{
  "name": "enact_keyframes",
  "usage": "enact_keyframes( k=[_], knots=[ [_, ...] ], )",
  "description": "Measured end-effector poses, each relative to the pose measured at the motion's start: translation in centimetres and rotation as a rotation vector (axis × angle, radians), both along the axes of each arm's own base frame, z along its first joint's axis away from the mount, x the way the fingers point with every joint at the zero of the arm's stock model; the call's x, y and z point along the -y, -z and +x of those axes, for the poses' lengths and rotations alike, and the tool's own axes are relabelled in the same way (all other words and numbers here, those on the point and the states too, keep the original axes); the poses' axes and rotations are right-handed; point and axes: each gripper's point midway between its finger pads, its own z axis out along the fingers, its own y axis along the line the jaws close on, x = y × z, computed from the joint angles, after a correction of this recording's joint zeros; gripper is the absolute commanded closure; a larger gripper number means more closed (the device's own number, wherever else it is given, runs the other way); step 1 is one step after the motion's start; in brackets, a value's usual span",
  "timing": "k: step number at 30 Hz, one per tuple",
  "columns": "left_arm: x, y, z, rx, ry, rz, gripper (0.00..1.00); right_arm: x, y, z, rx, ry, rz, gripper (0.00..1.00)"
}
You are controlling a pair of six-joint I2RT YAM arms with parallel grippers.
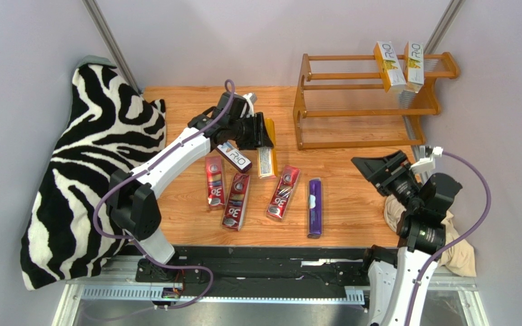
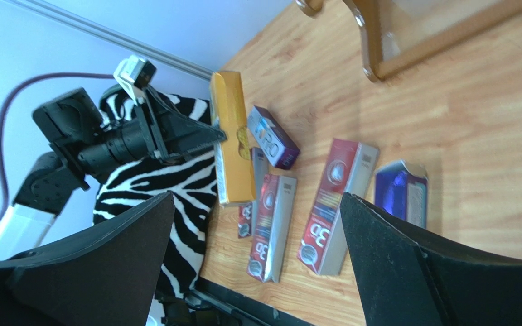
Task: Place and organize the toothpastes onto the shelf
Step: Pick up the toothpaste from the center of the board.
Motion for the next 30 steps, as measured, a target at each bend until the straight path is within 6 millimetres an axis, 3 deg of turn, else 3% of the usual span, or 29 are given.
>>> enact_keyframes(
  k=[6,9,12,20,26,30],
  knots=[
    [-0.9,-2.3,-1.3,0.036,0.007,-0.015,0.52,-1.4,-5.7,1.2,0.088,-0.057,-0.030,0.04],
    [-1.5,-3.6,-2.0,0.054,0.007,-0.021,0.52,-3.7,-7.7,1.4,0.120,-0.135,-0.040,0.04],
    [-2.1,-5.0,-2.7,0.082,0.001,-0.026,0.51,-7.4,-8.5,0.8,0.132,-0.252,-0.044,0.04],
    [-4.0,-8.1,-4.2,0.157,-0.022,-0.026,0.51,-15.3,-5.4,-1.0,0.073,-0.432,-0.076,0.04],
    [-4.3,-8.6,-4.7,0.161,-0.022,-0.029,0.51,-21.3,-1.0,-2.1,-0.008,-0.510,-0.148,0.04],
    [-4.5,-8.7,-5.2,0.160,-0.016,-0.037,0.51,-23.9,0.8,-2.1,-0.032,-0.520,-0.179,0.06]
  ],
)
